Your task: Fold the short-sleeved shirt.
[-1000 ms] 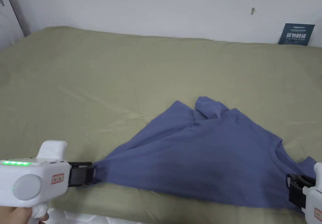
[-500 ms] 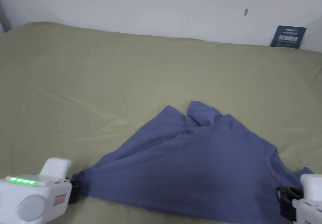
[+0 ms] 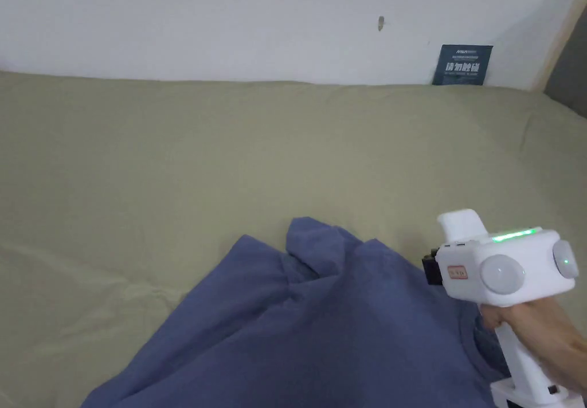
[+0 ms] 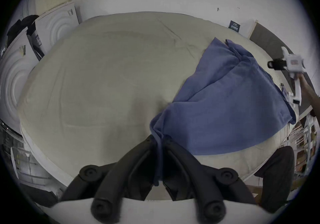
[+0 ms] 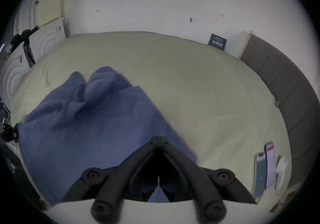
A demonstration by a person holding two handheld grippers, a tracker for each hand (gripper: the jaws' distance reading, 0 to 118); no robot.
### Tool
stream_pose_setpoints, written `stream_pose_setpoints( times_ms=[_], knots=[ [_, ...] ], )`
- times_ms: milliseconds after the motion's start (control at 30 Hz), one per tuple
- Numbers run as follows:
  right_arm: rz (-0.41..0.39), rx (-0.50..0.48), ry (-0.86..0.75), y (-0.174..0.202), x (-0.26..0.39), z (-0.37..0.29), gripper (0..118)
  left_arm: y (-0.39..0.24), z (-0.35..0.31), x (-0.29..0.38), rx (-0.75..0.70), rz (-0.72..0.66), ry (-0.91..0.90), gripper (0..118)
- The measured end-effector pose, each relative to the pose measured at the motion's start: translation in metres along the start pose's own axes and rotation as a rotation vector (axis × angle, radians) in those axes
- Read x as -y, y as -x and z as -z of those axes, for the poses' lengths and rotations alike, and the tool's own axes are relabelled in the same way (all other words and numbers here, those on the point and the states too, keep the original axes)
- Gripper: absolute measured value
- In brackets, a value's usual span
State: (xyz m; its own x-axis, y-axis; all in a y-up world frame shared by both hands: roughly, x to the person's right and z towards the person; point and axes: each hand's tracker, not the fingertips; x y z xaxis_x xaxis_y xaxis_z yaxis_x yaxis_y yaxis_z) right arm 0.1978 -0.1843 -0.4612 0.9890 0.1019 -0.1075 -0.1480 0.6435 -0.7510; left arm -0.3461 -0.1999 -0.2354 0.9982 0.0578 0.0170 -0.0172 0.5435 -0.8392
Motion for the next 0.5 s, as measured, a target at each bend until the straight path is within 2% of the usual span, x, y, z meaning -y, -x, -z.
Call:
stream_pose_setpoints(
  times_ms=[33,67,133,167,200,233,300,367,400,433,467,500],
  knots=[
    [0.012,-0.019,0.015,-0.001,-0.006,0.009,3,0.001,0.000,0.000,0.002,-0.005,0.002,7],
    [0.013,-0.043,0.057,0.000,-0.012,0.018,26,0.001,0.000,0.000,0.003,-0.008,0.003,7],
    [-0.001,-0.048,0.145,0.001,-0.020,0.038,118,-0.003,0.000,-0.003,0.003,-0.008,0.006,7],
    [-0.039,-0.038,0.178,0.004,-0.019,0.049,112,-0.004,0.000,-0.004,0.003,-0.003,0.009,7],
    [-0.078,-0.041,0.146,0.004,-0.020,0.054,104,-0.004,0.001,-0.005,0.003,0.001,0.012,7],
    [-0.101,-0.001,0.142,0.006,-0.023,0.060,102,-0.004,0.002,-0.005,0.004,0.000,0.013,7],
    [-0.091,-0.001,0.163,0.009,-0.021,0.069,105,-0.004,0.002,-0.006,0.007,-0.008,0.020,7],
    [-0.077,-0.004,0.167,0.011,-0.017,0.065,103,-0.004,0.002,-0.006,0.008,-0.013,0.022,7],
    [-0.069,-0.006,0.170,0.010,-0.017,0.064,91,-0.005,0.002,-0.006,0.008,-0.011,0.021,7],
    [-0.049,-0.023,0.171,0.009,-0.016,0.059,66,-0.006,0.002,-0.006,0.008,-0.014,0.021,7],
    [-0.014,-0.095,0.164,0.009,-0.018,0.052,30,-0.007,0.001,-0.007,0.006,-0.016,0.023,7],
    [-0.037,-0.042,0.126,0.013,-0.017,0.039,0,-0.008,0.001,-0.008,0.003,-0.016,0.024,7]
  ],
)
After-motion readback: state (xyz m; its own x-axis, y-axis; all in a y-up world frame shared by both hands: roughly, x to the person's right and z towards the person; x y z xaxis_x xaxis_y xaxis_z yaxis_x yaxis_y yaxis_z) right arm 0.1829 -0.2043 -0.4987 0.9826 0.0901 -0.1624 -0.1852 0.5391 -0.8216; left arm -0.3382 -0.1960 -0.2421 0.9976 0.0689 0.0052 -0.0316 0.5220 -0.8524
